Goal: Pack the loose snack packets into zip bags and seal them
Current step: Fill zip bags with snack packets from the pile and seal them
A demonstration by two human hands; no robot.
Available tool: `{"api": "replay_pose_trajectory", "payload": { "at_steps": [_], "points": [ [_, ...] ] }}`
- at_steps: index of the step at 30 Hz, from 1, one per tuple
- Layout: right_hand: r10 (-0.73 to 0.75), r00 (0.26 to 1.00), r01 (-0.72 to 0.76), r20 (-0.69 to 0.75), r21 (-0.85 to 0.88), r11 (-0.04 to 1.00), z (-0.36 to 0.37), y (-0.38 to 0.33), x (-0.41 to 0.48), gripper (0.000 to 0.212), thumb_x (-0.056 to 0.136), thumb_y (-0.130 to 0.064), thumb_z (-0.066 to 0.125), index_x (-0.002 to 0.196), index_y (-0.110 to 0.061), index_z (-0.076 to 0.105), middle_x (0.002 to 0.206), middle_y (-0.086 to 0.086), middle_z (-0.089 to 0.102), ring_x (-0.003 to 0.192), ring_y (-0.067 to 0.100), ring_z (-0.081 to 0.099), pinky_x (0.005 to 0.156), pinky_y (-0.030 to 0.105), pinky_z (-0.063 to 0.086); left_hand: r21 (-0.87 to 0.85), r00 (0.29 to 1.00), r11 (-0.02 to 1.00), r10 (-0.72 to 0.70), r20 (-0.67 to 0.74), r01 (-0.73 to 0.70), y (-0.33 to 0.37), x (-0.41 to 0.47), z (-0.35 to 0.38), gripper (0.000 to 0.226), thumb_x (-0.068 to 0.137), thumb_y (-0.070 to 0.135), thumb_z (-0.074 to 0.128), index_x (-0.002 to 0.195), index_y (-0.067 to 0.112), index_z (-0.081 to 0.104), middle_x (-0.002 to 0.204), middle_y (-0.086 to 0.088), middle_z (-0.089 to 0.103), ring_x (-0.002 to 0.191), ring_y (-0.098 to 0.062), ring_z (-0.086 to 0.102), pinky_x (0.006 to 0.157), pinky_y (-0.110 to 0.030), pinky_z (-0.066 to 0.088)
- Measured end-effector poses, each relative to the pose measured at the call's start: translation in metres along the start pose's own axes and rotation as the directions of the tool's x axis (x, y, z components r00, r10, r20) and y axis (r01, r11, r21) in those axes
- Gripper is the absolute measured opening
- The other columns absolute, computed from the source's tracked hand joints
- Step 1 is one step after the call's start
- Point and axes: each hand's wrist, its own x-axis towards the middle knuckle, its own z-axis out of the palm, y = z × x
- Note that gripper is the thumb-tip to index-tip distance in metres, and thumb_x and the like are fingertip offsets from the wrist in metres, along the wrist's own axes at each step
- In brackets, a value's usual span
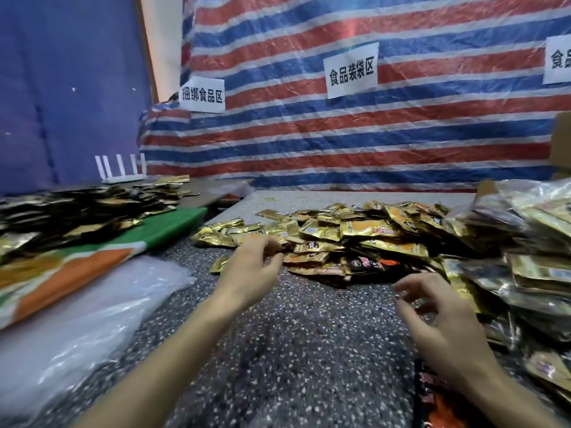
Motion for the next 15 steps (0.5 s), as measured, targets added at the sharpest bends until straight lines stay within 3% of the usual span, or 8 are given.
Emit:
{"api": "replay_pose_trajectory", "payload": {
  "at_steps": [3, 6, 9, 11, 13, 15],
  "points": [
    [-0.012, 0.999, 0.012, 0.041, 0.017, 1.000, 0.003, -0.001, -0.001, 0.033, 0.085, 0.003, 0.072, 0.092, -0.028, 0.064, 0.095, -0.010, 0.062, 0.089, -0.001, 0.059, 0.070, 0.014, 0.049, 0.363, 0.980, 0.911, -0.186, -0.065, 0.196, -0.049, 0.008, -0.030, 0.013, 0.095, 0.024, 0.059, 0.104, 0.024, 0.068, 0.106, 0.003, 0.067, 0.092, -0.014, 0.059, 0.078, -0.033, 0.049],
    [-0.028, 0.998, 0.026, 0.053, 0.021, 0.999, 0.002, -0.001, -0.002, 0.033, 0.085, 0.002, 0.072, 0.090, -0.030, 0.065, 0.094, -0.012, 0.062, 0.091, -0.004, 0.058, 0.071, 0.009, 0.047, 0.655, 0.939, 0.686, -0.325, -0.113, 0.316, -0.098, 0.001, -0.049, 0.014, 0.089, 0.024, 0.055, 0.093, 0.018, 0.067, 0.105, -0.006, 0.067, 0.094, -0.025, 0.060, 0.077, -0.035, 0.049],
    [-0.022, 0.998, 0.020, 0.051, 0.029, 0.999, 0.002, 0.001, -0.002, 0.032, 0.085, 0.001, 0.072, 0.089, -0.030, 0.066, 0.094, -0.014, 0.063, 0.092, -0.001, 0.059, 0.071, 0.011, 0.048, 0.779, 0.865, 0.482, -0.479, -0.148, 0.400, -0.136, -0.016, -0.057, 0.019, 0.090, 0.028, 0.052, 0.102, 0.018, 0.064, 0.119, -0.008, 0.060, 0.113, -0.027, 0.053, 0.092, -0.038, 0.041],
    [-0.015, 0.999, 0.013, 0.051, 0.038, 0.999, 0.002, 0.003, -0.002, 0.032, 0.085, 0.002, 0.071, 0.088, -0.030, 0.066, 0.094, -0.013, 0.064, 0.092, 0.000, 0.059, 0.070, 0.012, 0.049, 0.782, 0.868, 0.456, -0.449, -0.211, 0.425, -0.151, -0.022, -0.061, 0.015, 0.093, 0.025, 0.051, 0.098, 0.018, 0.064, 0.114, -0.007, 0.063, 0.110, -0.028, 0.054, 0.087, -0.038, 0.040],
    [-0.014, 0.999, 0.012, 0.052, 0.037, 0.999, 0.002, 0.004, -0.002, 0.033, 0.084, 0.004, 0.071, 0.088, -0.029, 0.067, 0.094, -0.013, 0.064, 0.091, 0.001, 0.060, 0.068, 0.013, 0.049, 0.750, 0.885, 0.491, -0.371, -0.280, 0.443, -0.154, -0.023, -0.067, 0.012, 0.091, 0.022, 0.055, 0.081, 0.018, 0.060, 0.097, -0.007, 0.068, 0.095, -0.029, 0.059, 0.070, -0.034, 0.039],
    [-0.005, 0.998, 0.003, 0.061, 0.040, 0.999, 0.002, 0.004, -0.002, 0.032, 0.084, 0.003, 0.071, 0.088, -0.028, 0.068, 0.094, -0.014, 0.065, 0.091, 0.002, 0.061, 0.069, 0.015, 0.050, 0.679, 0.872, 0.553, -0.364, -0.326, 0.484, -0.150, -0.021, -0.071, 0.014, 0.087, 0.022, 0.064, 0.074, 0.016, 0.060, 0.084, -0.006, 0.068, 0.082, -0.028, 0.059, 0.063, -0.032, 0.038]
  ]
}}
